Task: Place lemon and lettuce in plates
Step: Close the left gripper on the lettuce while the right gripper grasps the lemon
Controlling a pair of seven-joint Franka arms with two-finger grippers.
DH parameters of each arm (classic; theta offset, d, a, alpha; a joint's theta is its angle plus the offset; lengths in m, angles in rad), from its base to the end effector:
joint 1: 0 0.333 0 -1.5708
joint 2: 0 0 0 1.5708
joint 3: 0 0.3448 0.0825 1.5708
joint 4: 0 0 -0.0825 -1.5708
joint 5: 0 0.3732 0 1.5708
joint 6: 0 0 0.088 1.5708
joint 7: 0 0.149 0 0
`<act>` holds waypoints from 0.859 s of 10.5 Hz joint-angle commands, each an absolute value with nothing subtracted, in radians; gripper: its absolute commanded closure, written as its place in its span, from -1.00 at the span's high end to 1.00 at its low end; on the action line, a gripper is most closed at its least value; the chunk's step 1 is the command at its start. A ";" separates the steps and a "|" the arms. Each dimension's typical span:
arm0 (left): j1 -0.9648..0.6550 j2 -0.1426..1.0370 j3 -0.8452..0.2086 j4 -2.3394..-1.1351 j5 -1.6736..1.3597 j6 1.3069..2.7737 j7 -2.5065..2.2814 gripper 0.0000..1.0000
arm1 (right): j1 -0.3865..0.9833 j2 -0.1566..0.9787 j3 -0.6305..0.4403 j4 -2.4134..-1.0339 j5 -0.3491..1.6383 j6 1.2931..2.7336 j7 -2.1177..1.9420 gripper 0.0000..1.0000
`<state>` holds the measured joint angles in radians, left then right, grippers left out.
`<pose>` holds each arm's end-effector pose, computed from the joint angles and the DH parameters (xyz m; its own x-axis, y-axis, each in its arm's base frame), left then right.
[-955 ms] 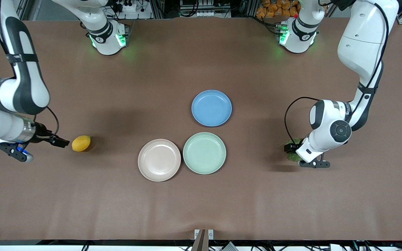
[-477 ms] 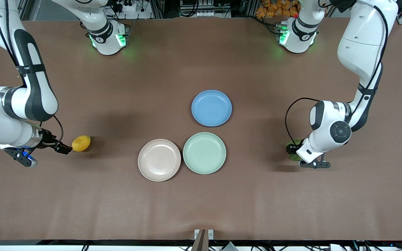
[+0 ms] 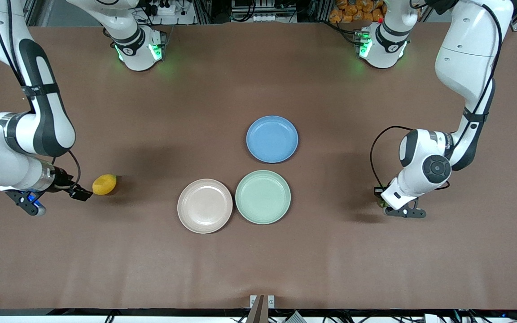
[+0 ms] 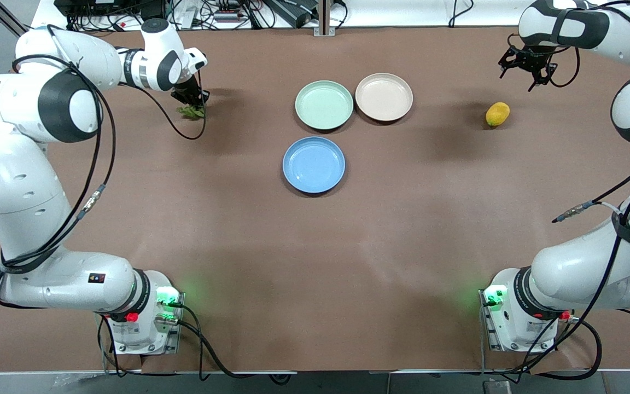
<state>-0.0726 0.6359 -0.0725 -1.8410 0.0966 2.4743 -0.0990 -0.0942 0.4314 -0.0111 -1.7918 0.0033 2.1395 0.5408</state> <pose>0.6480 -0.0902 0.1703 0.9942 -0.1077 0.0013 -0.1077 -0.9940 -0.0167 0.6375 -0.0666 0.2949 0.7948 -0.6027 -0.0706 -0.6011 -0.7979 0.0447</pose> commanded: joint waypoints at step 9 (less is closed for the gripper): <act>-0.086 0.658 -0.078 -1.710 0.103 2.342 -0.118 -1.00 | -0.112 0.379 -0.002 -1.988 0.017 2.358 0.569 1.00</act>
